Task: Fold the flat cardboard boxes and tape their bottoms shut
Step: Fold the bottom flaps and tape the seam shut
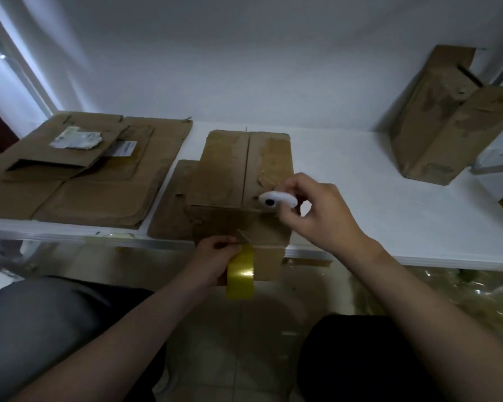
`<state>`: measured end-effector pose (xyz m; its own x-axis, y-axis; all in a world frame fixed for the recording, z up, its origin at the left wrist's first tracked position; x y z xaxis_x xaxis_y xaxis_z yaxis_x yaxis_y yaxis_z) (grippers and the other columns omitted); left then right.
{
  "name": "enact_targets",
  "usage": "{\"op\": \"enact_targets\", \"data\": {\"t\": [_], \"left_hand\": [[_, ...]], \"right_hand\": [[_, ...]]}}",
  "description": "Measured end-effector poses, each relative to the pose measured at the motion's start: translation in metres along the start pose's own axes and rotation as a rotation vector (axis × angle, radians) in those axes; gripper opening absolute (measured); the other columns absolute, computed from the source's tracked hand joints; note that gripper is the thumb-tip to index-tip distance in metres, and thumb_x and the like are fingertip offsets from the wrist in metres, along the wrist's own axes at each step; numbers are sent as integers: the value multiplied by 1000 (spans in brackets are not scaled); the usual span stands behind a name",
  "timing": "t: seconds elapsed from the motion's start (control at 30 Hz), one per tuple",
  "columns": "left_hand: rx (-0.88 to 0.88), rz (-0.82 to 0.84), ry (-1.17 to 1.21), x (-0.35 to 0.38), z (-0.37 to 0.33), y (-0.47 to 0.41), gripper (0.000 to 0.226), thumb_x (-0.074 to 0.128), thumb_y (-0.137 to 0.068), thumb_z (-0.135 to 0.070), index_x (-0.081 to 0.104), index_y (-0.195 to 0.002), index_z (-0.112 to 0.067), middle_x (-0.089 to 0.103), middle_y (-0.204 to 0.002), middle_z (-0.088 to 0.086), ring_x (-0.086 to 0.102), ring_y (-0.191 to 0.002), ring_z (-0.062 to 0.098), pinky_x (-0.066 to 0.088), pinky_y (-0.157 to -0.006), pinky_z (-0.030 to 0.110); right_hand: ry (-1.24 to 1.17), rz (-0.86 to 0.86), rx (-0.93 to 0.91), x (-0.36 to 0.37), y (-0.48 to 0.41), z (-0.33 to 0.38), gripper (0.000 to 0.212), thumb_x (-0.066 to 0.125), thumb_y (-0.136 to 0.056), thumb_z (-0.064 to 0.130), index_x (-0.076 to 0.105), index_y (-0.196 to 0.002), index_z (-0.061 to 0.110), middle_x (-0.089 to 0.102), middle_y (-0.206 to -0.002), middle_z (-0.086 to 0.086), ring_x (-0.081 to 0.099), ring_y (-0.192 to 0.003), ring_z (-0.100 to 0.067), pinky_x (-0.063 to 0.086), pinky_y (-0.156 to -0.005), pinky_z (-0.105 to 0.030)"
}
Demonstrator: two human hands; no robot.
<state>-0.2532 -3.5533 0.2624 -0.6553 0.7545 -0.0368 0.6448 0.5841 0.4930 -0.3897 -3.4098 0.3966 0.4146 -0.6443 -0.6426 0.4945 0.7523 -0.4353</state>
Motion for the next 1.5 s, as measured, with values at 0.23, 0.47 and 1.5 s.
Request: {"op": "enact_targets", "data": {"t": [0.23,0.47,1.5], "left_hand": [[85,6,-40,-3,5,-4,13,71,-90,-18,71,-102,-22,72,-105,10,68,-90,23,55,-71,35],[63,13,-6,-3,10,-2,9,72,-87,-24,71,-94,-31,69,-106,6,69,-96,26,58,-67,37],[59,48,-209,-6,5,3,8,69,-92,-18,72,-94,-25,66,-105,4,66,-90,21,56,-72,34]], "right_hand": [[256,283,-193,65,-1,7,11,65,-92,29,69,-101,24,69,-86,9,60,-70,-9,51,-59,-35],[523,235,-337,77,-3,11,22,52,-94,41,71,-99,31,72,-83,10,66,-71,-14,31,-53,-24],[79,103,-148,20,1,1,10,66,-86,26,68,-94,20,68,-81,10,62,-65,-10,51,-58,-31]]}}
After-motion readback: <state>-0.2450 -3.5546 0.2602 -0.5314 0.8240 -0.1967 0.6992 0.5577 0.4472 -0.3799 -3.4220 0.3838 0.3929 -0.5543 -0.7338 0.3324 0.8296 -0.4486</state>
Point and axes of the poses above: each hand's wrist, its own y-axis away from the middle knuckle, its own x-axis out of the palm, z = x × y, the point moved 6 cm from there along -y, towards the middle knuckle
